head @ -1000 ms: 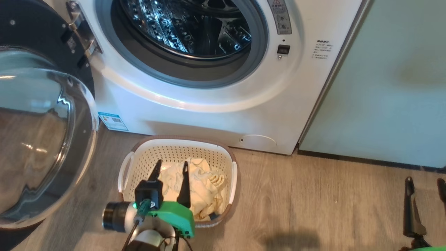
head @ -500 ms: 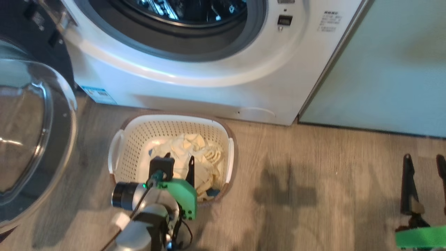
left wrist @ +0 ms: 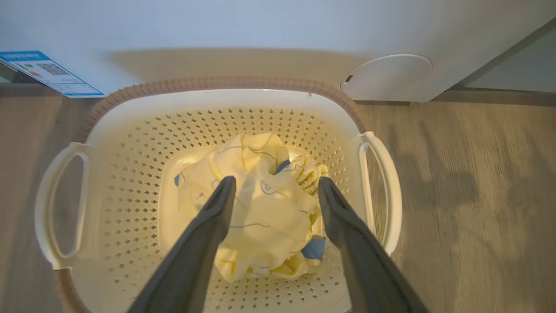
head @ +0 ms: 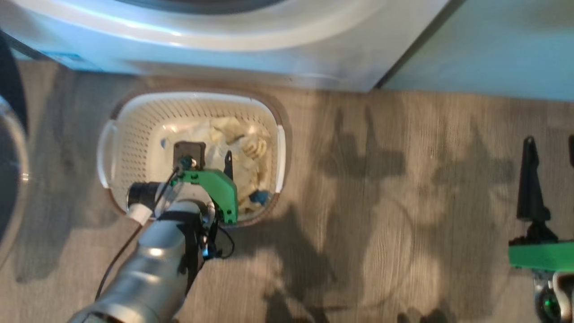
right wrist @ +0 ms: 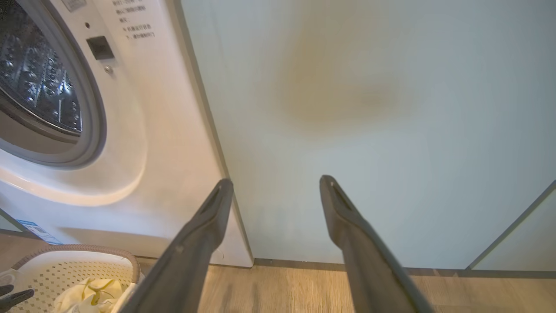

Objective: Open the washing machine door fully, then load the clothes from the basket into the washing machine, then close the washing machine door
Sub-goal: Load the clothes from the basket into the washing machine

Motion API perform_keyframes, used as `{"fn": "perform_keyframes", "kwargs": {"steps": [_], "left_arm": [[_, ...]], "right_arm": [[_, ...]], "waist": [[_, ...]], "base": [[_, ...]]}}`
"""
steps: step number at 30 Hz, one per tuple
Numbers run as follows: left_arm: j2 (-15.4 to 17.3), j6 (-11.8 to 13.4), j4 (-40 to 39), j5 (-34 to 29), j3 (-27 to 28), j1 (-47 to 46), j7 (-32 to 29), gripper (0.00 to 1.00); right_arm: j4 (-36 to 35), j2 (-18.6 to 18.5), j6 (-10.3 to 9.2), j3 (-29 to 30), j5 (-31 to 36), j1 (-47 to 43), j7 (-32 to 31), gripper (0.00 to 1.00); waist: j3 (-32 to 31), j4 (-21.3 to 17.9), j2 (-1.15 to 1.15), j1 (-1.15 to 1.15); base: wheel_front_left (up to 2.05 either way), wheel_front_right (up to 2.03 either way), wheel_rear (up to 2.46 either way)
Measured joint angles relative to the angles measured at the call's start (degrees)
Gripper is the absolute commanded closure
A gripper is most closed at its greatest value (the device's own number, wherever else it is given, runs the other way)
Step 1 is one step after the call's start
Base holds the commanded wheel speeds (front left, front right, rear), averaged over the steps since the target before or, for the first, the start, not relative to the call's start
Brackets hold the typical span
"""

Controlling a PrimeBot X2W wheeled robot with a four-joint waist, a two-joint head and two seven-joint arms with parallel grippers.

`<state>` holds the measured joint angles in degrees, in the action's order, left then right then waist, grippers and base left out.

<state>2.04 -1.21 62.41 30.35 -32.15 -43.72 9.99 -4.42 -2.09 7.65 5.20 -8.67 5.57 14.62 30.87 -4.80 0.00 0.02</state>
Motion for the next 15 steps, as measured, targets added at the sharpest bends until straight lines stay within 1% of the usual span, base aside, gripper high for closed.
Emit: {"fn": "perform_keyframes", "kwargs": {"steps": [7,10,15], "left_arm": [[-0.12,-0.79,5.05,4.75,-0.08,-4.96,-0.73,0.00],[-0.13,-1.27,6.86,5.68,-0.08,-7.71,-1.03,0.00],[-0.16,-1.34,9.20,6.05,0.12,-11.94,-1.52,0.00]], "right_arm": [[-0.81,-0.55,0.00,-0.68,-1.08,3.42,0.00,0.00],[-1.12,-0.97,0.00,-0.96,-1.45,4.90,0.00,0.00],[-1.79,-1.10,0.00,-1.29,-2.05,7.02,0.00,0.00]], "waist": [[7.51,-2.06,0.00,-0.01],[10.67,-2.72,0.00,0.00],[15.54,-3.58,0.00,-0.01]], "base": [[0.00,0.00,0.00],[0.00,0.00,0.00],[0.00,0.00,0.00]]}}
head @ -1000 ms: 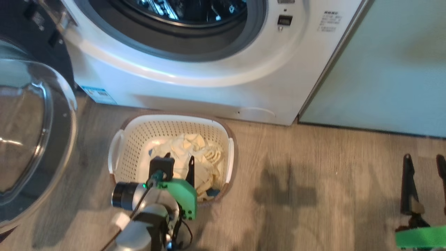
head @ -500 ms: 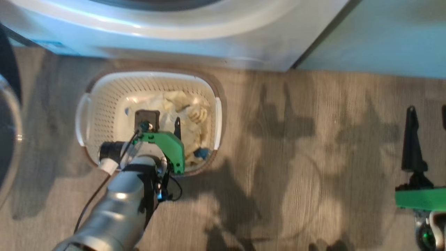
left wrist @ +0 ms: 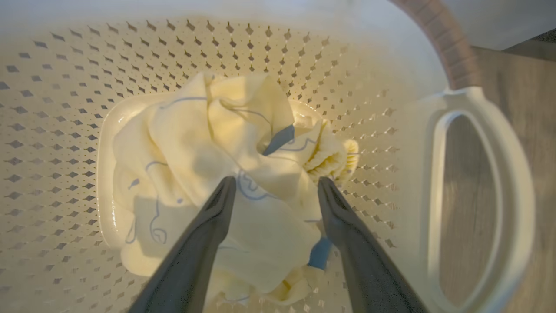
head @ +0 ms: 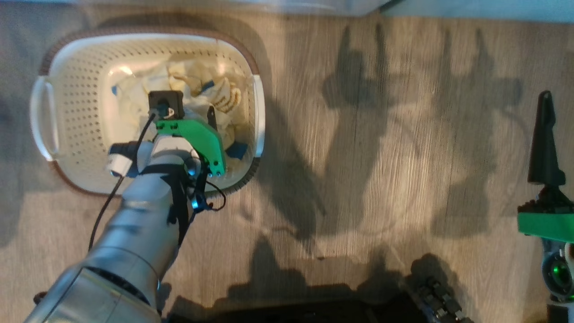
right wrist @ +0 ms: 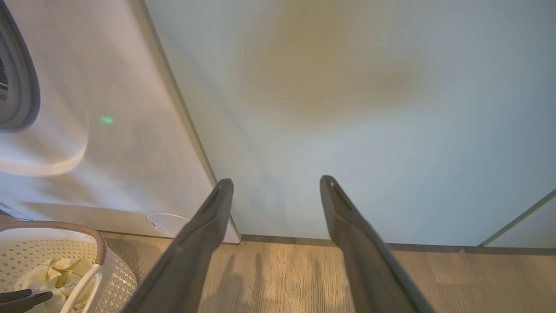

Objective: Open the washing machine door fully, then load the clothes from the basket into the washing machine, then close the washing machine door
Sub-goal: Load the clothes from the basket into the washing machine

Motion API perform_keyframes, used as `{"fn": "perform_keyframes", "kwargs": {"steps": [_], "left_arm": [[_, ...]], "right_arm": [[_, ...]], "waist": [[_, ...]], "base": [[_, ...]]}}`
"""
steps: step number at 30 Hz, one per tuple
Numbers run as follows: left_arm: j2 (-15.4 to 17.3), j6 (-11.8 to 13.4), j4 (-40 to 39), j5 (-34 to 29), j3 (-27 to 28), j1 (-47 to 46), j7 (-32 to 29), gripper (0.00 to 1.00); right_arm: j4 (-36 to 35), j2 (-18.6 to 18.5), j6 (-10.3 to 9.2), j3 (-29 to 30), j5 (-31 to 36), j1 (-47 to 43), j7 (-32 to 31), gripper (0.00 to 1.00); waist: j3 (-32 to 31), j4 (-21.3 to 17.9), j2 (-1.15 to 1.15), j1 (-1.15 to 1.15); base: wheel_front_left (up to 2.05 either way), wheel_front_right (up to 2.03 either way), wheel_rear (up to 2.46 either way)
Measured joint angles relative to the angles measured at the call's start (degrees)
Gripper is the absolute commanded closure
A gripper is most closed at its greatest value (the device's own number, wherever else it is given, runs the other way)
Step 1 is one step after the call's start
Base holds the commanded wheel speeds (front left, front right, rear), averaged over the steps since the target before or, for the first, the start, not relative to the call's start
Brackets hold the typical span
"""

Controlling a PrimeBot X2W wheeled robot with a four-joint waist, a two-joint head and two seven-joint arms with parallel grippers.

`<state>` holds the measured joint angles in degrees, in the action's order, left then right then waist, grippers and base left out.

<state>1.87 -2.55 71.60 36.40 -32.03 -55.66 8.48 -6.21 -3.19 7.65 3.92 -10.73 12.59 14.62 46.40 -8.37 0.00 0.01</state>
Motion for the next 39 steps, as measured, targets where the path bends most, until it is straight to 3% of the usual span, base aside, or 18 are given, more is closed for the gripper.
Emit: {"fn": "perform_keyframes", "kwargs": {"steps": [11,15,17,18,19,39], "left_arm": [[1.15,0.11,1.99,0.58,0.09,-4.14,-3.37,0.00],[1.93,1.27,2.04,0.59,0.11,-5.44,-4.98,0.00],[2.43,1.86,2.05,0.59,0.12,-5.59,-5.78,0.56],[2.64,2.44,2.08,0.59,0.08,-5.59,-5.99,0.74],[2.82,2.59,2.13,0.59,0.09,-5.59,-5.99,1.00],[2.42,2.01,2.50,0.57,-1.68,-4.81,1.35,1.00]], "right_arm": [[-0.31,-0.22,0.00,-0.81,-1.53,1.69,0.00,0.00],[-0.43,-0.25,0.00,-1.51,-1.88,2.37,0.00,0.00],[-0.43,-0.25,0.00,-1.82,-1.98,2.40,0.00,0.00],[-0.43,-0.25,0.00,-1.86,-2.20,2.42,0.00,0.00],[-0.43,-0.25,0.00,-1.88,-2.40,2.46,0.00,0.00],[-0.27,-0.24,0.00,0.19,-2.47,3.05,0.00,0.00]], "waist": [[6.68,-1.50,0.00,-0.01],[8.04,-2.36,0.00,-0.01],[8.50,-2.89,0.00,-0.01],[8.68,-3.14,0.00,-0.01],[8.82,-3.36,0.00,-0.01],[5.26,-1.50,0.00,-0.01]], "base": [[0.00,0.00,0.00],[0.00,0.00,0.00],[0.00,0.00,0.00],[0.00,0.00,0.00],[0.00,0.00,0.00],[0.00,0.00,0.00]]}}
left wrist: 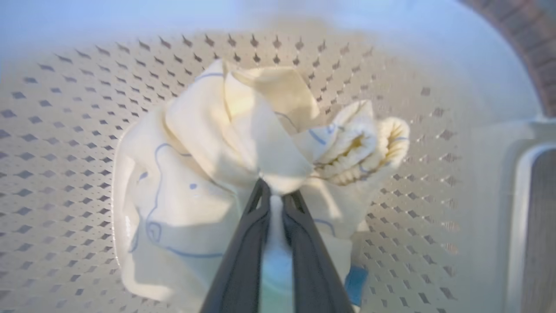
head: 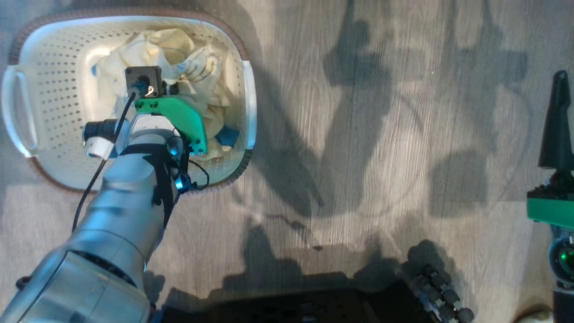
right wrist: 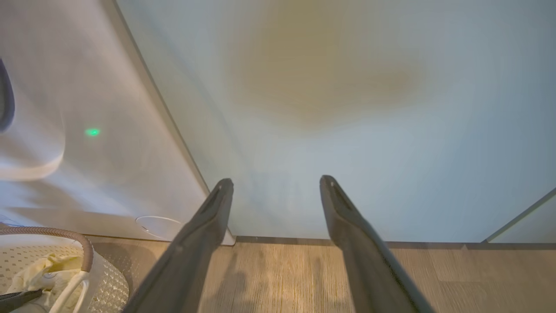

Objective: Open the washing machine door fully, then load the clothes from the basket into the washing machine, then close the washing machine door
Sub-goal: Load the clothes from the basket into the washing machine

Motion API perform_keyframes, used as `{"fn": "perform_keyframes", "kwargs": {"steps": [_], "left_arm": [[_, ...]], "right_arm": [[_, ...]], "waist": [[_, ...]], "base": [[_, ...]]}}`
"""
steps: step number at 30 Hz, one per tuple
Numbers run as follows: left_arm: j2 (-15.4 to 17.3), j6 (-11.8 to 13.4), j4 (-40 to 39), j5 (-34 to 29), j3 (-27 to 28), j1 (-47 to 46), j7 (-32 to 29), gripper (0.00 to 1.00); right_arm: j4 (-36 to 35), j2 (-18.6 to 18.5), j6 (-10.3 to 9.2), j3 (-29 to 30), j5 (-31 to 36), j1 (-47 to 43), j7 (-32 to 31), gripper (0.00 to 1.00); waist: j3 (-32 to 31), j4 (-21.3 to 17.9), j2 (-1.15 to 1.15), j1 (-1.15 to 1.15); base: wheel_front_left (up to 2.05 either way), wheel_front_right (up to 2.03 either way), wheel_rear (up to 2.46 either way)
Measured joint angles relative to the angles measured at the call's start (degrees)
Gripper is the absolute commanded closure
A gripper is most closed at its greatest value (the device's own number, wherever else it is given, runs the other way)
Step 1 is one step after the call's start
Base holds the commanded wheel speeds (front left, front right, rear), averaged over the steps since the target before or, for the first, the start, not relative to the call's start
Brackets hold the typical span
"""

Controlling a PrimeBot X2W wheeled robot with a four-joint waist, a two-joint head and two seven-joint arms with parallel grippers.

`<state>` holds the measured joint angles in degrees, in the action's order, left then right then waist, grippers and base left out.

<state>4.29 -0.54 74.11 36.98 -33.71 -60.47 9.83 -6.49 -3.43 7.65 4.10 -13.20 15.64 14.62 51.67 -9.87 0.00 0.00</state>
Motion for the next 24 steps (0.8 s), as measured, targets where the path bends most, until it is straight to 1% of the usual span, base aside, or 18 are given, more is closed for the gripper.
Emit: {"fn": "perform_keyframes", "kwargs": {"steps": [5,9,16,21,22,24], "left_arm": [[-0.20,0.16,-0.21,-0.10,-0.02,0.25,3.34,1.00],[-0.20,0.63,-2.89,-0.10,0.40,2.11,4.34,1.00],[0.91,4.27,-16.95,-4.12,4.39,7.82,4.35,1.00],[2.00,6.28,-26.13,-8.32,8.09,14.74,4.36,1.00],[2.18,6.94,-29.40,-10.14,9.47,17.30,4.36,1.00],[2.22,7.49,-32.56,-11.79,10.55,19.60,4.36,1.00]], "right_arm": [[0.09,0.00,0.00,0.54,0.20,-0.05,0.00,0.00],[0.07,0.00,0.00,1.00,0.63,-0.25,0.00,0.00],[0.43,0.00,0.00,1.67,0.89,-2.32,0.00,0.00],[0.71,0.01,0.00,2.23,1.74,-4.16,0.00,0.00],[0.80,0.01,0.00,2.49,1.97,-5.10,0.00,0.00],[1.00,0.01,0.00,2.68,2.27,-6.02,0.00,0.00]], "waist": [[-2.57,1.03,0.00,0.00],[-5.23,1.78,0.00,0.00],[-10.07,2.92,0.00,-0.01],[-13.98,3.56,0.00,-0.01],[-15.59,3.85,0.00,-0.01],[-17.23,4.14,0.00,-0.01]], "base": [[0.00,0.00,0.00],[0.00,0.00,0.00],[0.00,0.00,0.00],[0.00,0.00,0.00],[0.00,0.00,0.00],[0.00,0.00,0.00]]}}
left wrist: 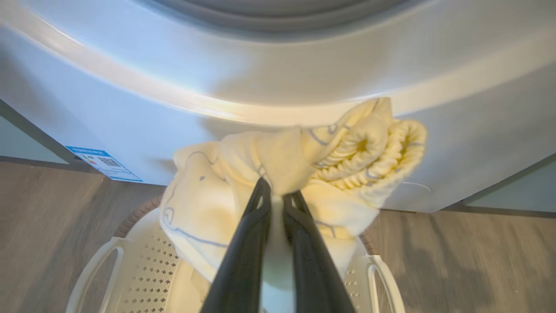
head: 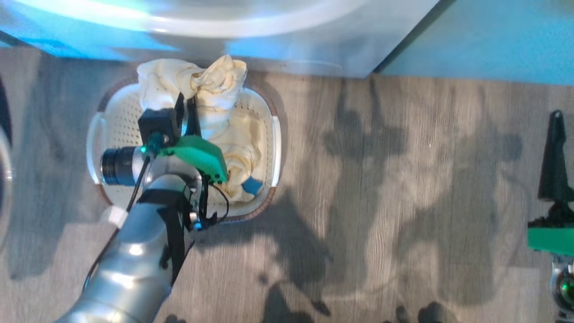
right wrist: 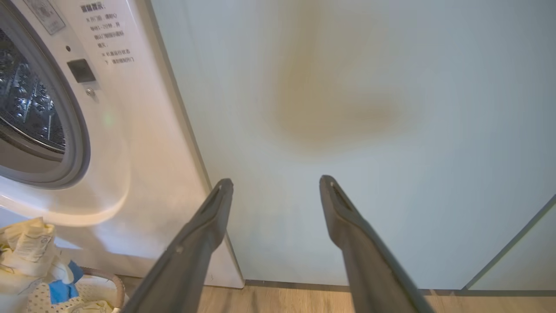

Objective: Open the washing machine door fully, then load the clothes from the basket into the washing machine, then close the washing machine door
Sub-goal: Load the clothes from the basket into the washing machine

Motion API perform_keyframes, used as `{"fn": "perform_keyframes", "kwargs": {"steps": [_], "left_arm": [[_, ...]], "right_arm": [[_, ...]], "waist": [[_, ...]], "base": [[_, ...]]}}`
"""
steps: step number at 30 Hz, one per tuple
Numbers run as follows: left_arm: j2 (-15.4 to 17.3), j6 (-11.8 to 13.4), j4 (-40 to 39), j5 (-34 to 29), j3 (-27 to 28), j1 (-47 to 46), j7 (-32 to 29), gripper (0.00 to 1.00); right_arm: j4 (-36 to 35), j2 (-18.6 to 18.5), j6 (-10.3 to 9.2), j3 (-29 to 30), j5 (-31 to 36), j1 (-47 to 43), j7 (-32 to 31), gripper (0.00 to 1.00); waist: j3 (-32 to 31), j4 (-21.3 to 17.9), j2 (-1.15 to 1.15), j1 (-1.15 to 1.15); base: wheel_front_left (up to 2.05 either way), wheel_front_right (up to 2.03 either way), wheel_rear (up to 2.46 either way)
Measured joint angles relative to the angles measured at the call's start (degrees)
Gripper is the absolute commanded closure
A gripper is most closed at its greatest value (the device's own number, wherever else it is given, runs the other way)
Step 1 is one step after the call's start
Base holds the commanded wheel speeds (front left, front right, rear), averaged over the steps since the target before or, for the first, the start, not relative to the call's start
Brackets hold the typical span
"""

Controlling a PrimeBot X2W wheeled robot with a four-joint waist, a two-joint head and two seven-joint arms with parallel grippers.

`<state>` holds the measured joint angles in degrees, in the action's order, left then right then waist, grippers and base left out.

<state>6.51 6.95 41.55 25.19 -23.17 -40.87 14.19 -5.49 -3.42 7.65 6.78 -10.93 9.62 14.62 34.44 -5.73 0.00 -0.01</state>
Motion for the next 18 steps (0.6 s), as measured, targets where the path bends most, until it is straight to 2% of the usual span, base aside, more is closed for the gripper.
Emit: {"fn": "perform_keyframes", "kwargs": {"steps": [9,18], "left_arm": [[0.23,1.13,-12.52,-6.08,3.30,9.28,0.00,1.00],[0.01,0.64,-18.87,-8.69,4.36,17.98,0.00,1.00]], "right_arm": [[0.49,0.03,0.00,0.36,1.21,-3.54,0.00,0.00],[2.49,0.32,0.00,-0.40,1.96,-7.23,0.00,0.00]], "waist": [[-7.27,1.52,0.00,0.00],[-15.22,2.99,0.00,0.00]], "base": [[0.00,0.00,0.00],[0.00,0.00,0.00]]}}
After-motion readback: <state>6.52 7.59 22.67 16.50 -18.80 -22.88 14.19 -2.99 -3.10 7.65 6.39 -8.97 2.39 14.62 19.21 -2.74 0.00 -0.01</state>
